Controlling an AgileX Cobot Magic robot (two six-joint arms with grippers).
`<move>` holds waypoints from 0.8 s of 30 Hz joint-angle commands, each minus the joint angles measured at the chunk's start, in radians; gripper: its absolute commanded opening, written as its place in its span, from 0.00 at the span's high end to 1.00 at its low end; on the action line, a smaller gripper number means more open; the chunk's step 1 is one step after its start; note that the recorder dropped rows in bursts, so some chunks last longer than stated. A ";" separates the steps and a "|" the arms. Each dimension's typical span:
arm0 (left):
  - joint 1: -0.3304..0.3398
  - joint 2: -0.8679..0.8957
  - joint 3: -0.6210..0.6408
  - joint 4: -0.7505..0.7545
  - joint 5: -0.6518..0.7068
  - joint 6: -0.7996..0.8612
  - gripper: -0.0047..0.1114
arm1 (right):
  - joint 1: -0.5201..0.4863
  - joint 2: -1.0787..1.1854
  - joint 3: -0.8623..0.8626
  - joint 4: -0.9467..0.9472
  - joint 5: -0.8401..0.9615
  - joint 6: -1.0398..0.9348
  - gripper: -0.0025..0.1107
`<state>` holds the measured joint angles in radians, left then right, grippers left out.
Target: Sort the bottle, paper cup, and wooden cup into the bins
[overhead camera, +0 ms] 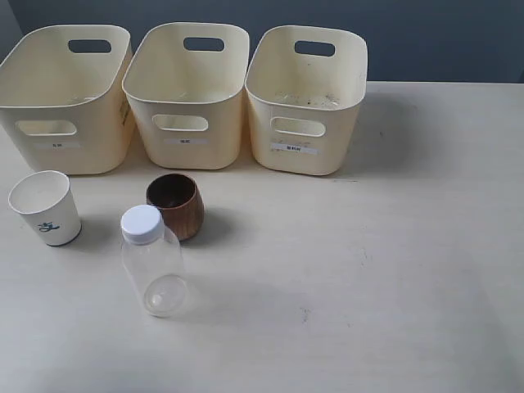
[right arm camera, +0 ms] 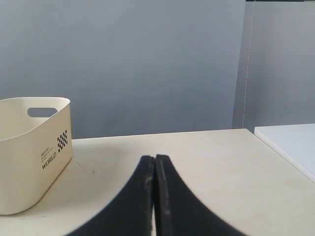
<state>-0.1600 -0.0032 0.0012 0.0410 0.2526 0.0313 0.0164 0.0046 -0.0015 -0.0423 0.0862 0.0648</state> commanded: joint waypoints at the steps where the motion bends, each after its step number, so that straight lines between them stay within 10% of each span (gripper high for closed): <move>1: -0.003 0.003 -0.001 0.002 -0.014 -0.003 0.96 | -0.005 -0.005 0.002 -0.004 -0.011 -0.001 0.99; 24: -0.003 0.003 -0.001 0.002 -0.014 -0.003 0.96 | -0.005 -0.005 0.002 -0.004 -0.020 -0.001 0.99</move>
<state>-0.1600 -0.0032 0.0012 0.0410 0.2526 0.0313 0.0164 0.0046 -0.0015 -0.0423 0.0862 0.0648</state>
